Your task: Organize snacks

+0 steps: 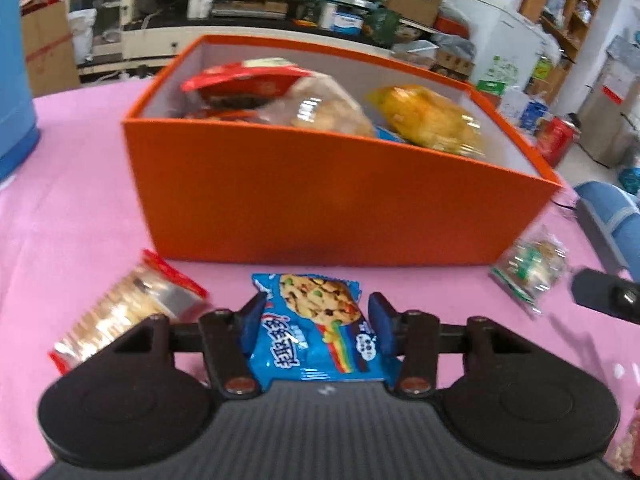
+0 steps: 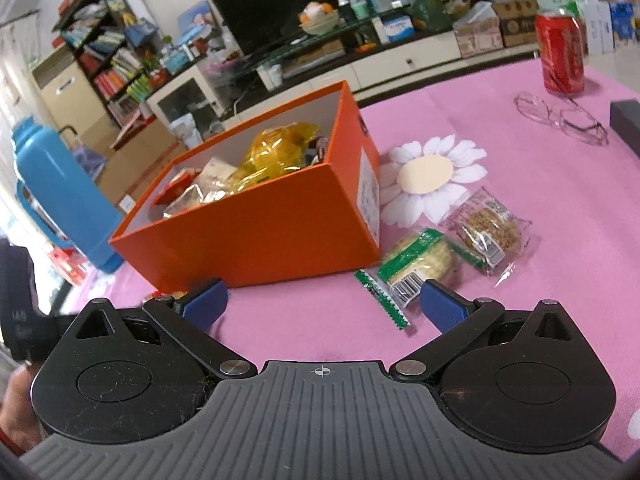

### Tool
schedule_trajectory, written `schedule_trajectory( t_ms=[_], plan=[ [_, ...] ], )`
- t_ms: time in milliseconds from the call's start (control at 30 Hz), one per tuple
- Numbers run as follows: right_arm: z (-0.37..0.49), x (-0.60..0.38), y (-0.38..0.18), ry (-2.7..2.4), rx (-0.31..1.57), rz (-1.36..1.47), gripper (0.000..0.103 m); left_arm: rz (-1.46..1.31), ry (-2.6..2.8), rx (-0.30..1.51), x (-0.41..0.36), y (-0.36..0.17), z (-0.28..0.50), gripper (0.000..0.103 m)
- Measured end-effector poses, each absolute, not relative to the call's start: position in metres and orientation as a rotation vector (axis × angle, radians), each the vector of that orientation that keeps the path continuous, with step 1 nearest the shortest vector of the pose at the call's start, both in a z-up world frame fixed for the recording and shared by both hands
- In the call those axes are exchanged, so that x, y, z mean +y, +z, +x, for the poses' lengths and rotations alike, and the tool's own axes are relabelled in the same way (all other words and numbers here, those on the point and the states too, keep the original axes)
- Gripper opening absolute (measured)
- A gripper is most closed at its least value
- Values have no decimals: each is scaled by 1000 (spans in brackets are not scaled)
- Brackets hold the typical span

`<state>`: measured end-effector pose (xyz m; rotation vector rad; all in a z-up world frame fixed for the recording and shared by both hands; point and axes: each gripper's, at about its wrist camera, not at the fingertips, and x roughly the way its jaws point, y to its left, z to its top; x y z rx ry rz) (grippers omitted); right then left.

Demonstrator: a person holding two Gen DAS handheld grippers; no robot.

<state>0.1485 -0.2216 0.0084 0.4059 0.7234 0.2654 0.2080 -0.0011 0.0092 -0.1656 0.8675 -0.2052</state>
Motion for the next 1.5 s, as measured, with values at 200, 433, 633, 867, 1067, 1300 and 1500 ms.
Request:
schedule_trajectory(
  t_ms=[200, 433, 633, 867, 1067, 1300, 1500],
  plan=[
    [149, -233, 5, 258, 730, 468, 93, -152, -299, 867, -43, 11, 182, 49],
    [149, -242, 4, 216, 736, 470, 93, -140, -377, 864, -64, 15, 149, 73],
    [146, -247, 4, 199, 728, 449, 93, -129, -309, 850, -33, 24, 119, 74],
    [142, -236, 6, 173, 742, 344, 93, -165, -211, 861, 6, 23, 83, 75],
    [119, -248, 15, 118, 714, 298, 93, -200, -161, 831, 31, 37, 55, 79],
    [42, -354, 45, -235, 385, 693, 93, -229, -175, 751, 39, 58, 47, 92],
    [17, -383, 49, -354, 347, 658, 93, -195, -197, 737, 35, 57, 60, 93]
  ],
)
